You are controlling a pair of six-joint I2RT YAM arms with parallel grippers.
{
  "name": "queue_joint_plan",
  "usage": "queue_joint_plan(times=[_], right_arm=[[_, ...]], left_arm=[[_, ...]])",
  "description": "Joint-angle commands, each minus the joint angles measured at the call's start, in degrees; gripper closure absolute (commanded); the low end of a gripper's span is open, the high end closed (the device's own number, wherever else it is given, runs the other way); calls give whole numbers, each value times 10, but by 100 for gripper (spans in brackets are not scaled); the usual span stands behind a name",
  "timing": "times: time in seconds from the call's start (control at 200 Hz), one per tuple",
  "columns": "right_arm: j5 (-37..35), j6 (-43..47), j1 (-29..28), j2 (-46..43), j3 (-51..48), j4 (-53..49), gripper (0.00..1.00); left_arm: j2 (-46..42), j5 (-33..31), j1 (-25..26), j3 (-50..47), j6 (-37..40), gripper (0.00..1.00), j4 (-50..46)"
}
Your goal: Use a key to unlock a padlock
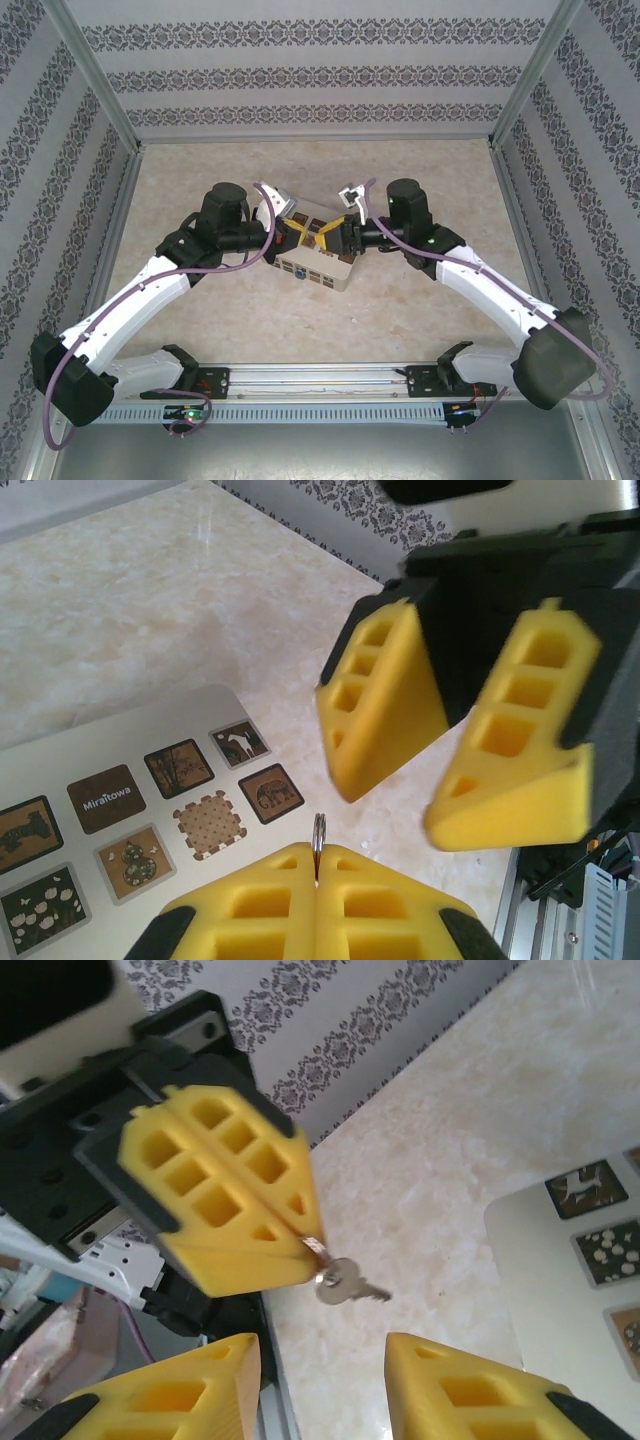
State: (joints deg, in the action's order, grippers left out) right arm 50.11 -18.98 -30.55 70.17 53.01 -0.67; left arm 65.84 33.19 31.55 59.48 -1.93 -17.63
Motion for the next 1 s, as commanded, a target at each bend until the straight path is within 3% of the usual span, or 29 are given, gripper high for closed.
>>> queue_joint_plan(times=[0.0, 0.25, 0.999], right_arm=[[-17, 90, -4, -32, -19, 2, 62], [-105, 225, -44, -93, -96, 51, 57], [-133, 262, -84, 2, -9, 69, 70]], left_arm=[[-10, 1, 9, 13, -14, 100, -11], [-7, 1, 10, 33, -104, 100, -32], [-15, 10, 10, 22, -141, 100, -30]])
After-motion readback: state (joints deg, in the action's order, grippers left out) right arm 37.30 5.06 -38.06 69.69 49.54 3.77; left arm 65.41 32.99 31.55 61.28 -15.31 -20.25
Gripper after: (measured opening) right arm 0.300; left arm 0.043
